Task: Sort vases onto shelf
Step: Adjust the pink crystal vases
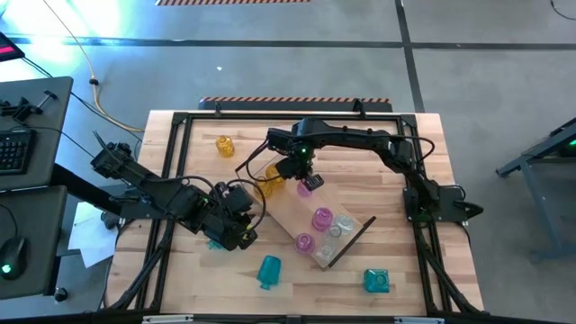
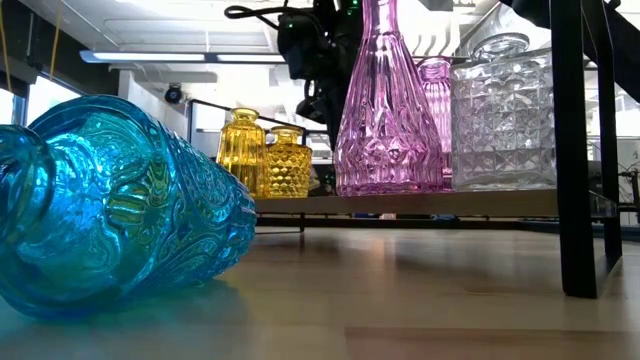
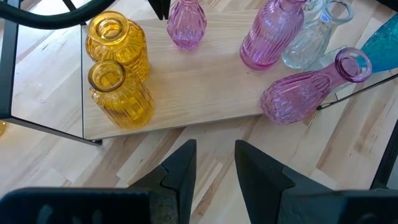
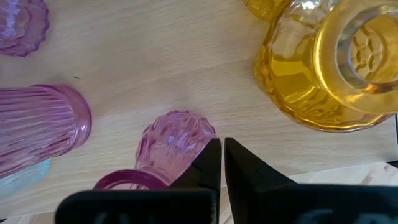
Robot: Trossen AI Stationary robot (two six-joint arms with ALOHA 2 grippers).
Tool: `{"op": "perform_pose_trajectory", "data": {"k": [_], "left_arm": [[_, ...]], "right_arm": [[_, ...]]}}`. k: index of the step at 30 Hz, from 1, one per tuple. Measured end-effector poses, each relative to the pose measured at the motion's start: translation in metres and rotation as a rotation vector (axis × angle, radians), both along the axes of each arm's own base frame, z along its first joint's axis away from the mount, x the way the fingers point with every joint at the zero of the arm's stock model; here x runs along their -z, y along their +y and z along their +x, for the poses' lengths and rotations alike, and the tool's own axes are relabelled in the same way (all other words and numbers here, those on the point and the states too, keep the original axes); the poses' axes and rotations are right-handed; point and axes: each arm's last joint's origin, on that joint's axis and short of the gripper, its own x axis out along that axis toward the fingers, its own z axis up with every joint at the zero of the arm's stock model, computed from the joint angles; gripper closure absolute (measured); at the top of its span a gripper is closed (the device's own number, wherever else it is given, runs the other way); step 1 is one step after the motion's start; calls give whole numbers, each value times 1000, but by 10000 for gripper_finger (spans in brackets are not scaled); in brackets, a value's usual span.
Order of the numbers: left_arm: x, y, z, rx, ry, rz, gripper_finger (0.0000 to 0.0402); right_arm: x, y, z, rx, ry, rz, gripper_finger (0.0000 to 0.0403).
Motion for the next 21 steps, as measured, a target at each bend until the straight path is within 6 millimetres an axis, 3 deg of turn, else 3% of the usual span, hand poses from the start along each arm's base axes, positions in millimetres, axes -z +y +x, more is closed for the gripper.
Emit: {"op": "perform_pose_trajectory", "data": {"k": [8,14,21], "left_arm": [[0,-1,0,4,1,1,298],[0,-1,0,8,3,1,298],[1,-1,-1,13,16,-15,298]], "right_arm": [[0,0,3,-3,-27,-6,403],[19,-2,10,-7,7,-5,403],[20,-6,9,2,18,-21,403]]}}
